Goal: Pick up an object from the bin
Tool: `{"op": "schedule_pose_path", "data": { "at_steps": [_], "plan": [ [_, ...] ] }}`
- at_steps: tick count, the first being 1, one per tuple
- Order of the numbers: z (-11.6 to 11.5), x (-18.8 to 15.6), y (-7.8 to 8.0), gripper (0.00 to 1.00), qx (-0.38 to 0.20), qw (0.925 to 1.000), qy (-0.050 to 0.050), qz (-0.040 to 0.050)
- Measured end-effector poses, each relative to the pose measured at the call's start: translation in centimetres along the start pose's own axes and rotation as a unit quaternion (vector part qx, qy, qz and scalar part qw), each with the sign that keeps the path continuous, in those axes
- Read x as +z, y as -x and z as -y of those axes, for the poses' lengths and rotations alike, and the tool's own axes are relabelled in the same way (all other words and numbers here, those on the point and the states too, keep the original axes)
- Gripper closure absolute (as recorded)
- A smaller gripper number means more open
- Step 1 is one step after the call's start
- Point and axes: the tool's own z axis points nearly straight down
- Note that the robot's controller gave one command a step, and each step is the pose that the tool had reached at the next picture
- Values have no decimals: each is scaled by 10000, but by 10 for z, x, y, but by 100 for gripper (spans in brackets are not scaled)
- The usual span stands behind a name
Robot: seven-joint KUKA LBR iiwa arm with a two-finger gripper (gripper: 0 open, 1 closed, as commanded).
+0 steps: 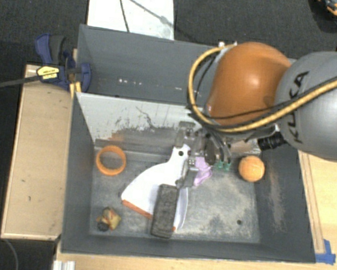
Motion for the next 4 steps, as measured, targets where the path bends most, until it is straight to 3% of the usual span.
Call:
{"op": "schedule_pose_path", "data": {
  "at_steps": [1, 2, 3, 4],
  "plan": [
    [1, 49, 11, 0, -465, 9989, 0, 21],
    [-11, 72, 23, 0, -2182, 9759, 1, -11],
    [-9, 70, 27, 0, -2753, 9614, 1, 6],
    [-2, 146, 34, 0, -3853, 9228, -4, 18]
  ]
}}
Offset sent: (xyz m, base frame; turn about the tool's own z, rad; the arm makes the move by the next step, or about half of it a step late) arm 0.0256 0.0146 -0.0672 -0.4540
